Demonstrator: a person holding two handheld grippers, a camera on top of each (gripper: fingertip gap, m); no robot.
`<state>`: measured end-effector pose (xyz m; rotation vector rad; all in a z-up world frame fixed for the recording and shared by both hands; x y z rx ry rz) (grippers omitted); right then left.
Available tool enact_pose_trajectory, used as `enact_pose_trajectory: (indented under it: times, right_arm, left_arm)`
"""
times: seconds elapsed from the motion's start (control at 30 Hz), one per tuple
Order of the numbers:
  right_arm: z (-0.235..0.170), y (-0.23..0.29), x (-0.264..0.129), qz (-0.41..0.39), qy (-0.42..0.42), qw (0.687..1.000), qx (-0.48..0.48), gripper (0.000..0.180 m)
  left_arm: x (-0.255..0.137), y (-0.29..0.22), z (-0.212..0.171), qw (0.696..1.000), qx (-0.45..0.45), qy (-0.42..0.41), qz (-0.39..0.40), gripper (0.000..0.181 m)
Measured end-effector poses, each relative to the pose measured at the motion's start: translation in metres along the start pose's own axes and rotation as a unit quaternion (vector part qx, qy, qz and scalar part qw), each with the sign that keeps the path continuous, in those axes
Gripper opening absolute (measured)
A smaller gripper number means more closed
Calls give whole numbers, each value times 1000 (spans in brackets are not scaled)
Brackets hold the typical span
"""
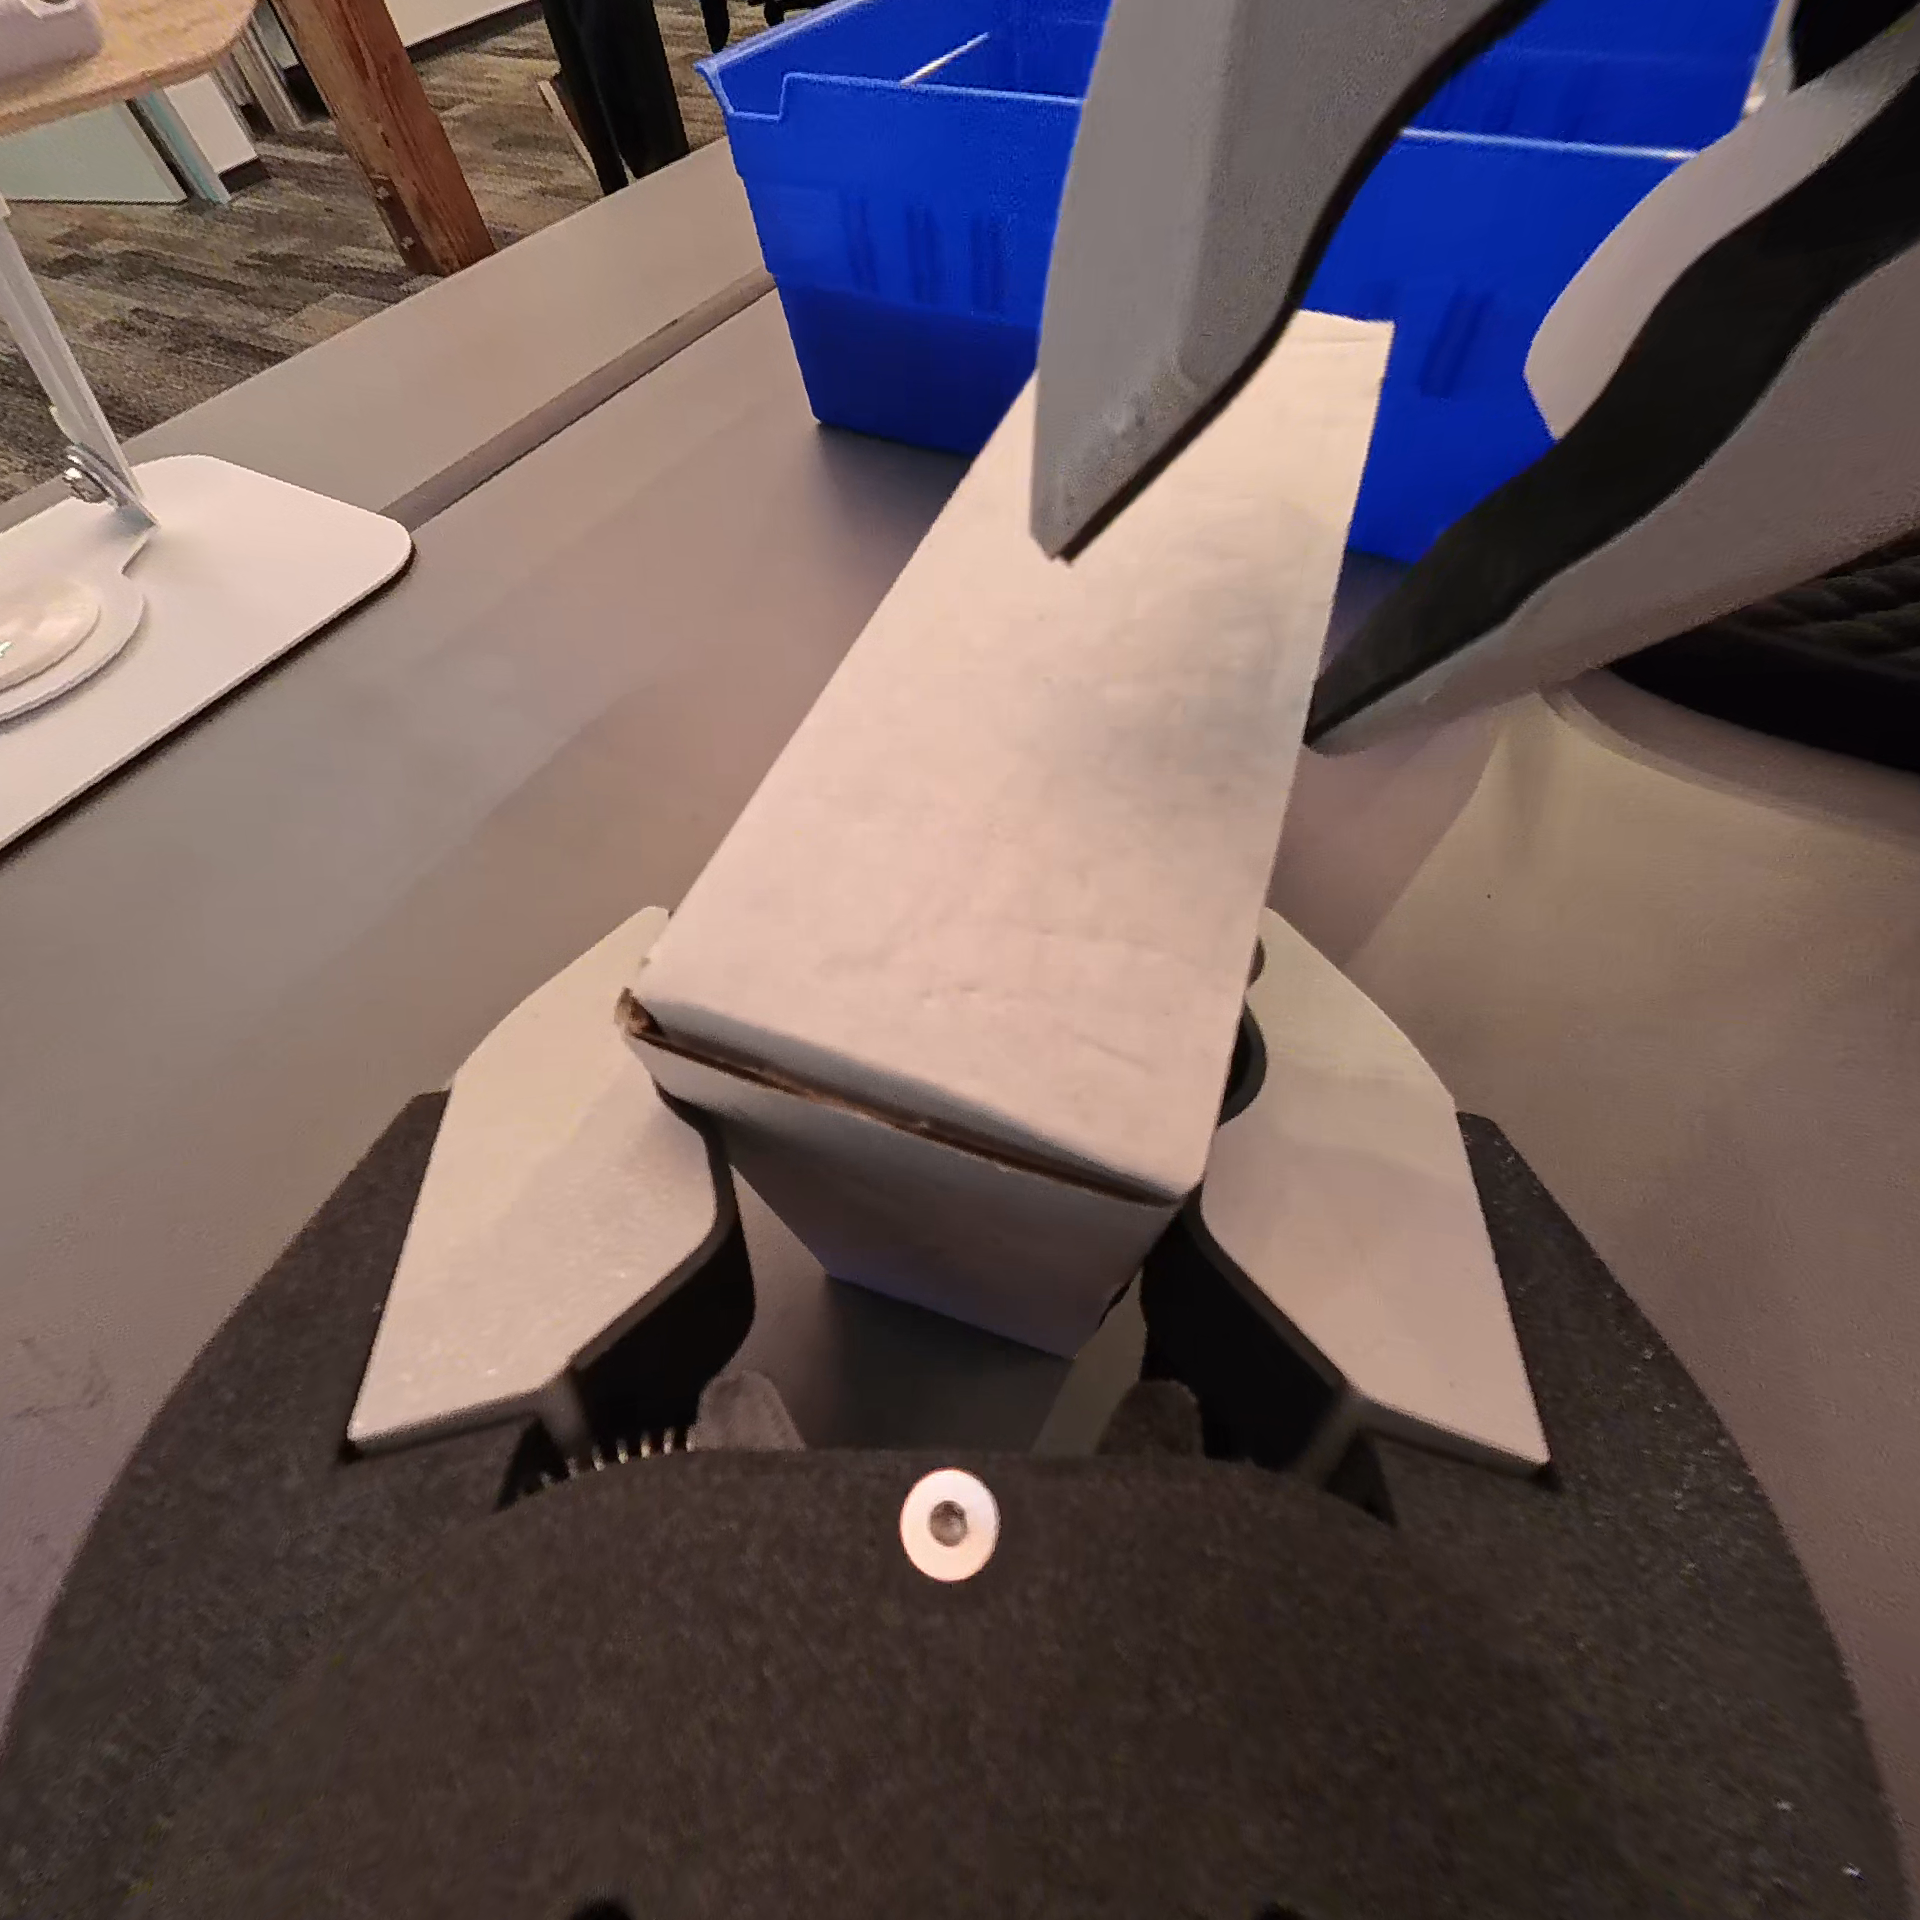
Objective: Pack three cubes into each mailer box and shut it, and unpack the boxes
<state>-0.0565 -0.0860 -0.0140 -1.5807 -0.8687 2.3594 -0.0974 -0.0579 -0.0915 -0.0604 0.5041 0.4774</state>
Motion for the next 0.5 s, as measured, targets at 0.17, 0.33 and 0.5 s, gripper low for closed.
enact_pose_trajectory:
  times: [0.17,0.33,0.5]
  right_arm:
    - [4,3,1,-22,31,999,-29,17]
    - [5,1,1,-34,26,999,-26,11]
    - [4,-3,4,-40,4,999,-13,6]
  left_arm:
    - [-1,3,0,1000,-6,3,9,96]
    - [-1,6,-1,1000,-18,6,14,95]
    - [-2,12,-2,999,-30,9,31,94]
Point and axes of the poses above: each gripper's, where its closed fingertips meet, x out along the fingers, z out of its top, y = z × x across the jaws, the point moved 4 cm from there along -x, back along the fingers, and after that the axes turned 3 degrees about y, right-handed, at the moved point
